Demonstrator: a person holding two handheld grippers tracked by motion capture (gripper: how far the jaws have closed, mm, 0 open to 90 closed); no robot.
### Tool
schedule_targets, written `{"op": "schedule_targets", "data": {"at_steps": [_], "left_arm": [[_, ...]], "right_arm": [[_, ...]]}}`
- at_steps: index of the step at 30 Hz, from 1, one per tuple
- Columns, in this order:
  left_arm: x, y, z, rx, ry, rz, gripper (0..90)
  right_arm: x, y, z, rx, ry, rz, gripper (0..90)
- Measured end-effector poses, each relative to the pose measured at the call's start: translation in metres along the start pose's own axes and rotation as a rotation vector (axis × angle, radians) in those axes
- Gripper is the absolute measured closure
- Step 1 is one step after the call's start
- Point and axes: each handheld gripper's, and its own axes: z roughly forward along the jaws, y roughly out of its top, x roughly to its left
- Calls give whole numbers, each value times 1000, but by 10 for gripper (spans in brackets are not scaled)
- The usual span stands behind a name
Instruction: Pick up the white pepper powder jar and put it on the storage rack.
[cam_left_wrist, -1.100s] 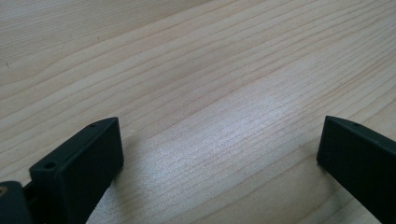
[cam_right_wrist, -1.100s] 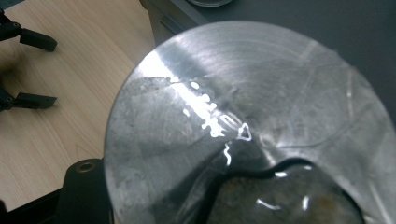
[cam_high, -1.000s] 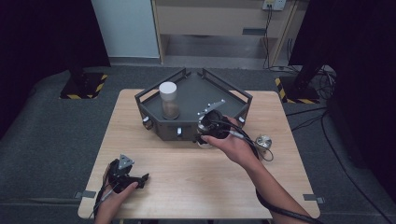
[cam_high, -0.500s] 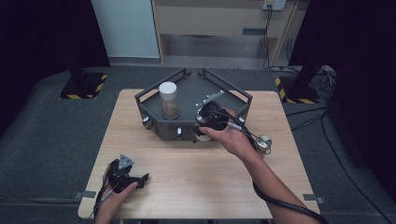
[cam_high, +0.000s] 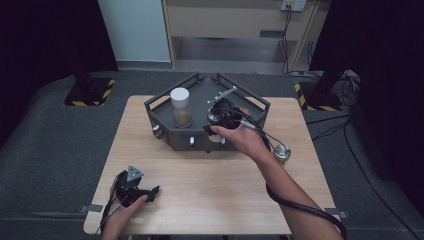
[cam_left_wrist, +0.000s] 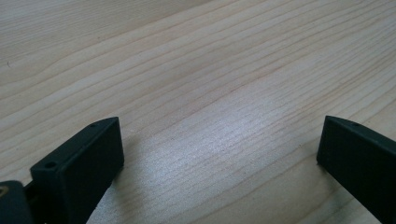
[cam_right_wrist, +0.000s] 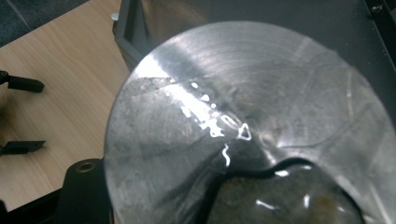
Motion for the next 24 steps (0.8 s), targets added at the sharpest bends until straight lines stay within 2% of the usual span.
{"op": "schedule_targets", "data": {"at_steps": [6,24], "left_arm": [[0,0,0,0,-2,0,0],[0,0,0,0,-1,0,0]], "right_arm": [[-5,12,2,-3,-16,3,310],[-13,32,1,-12,-43,10,310]]}}
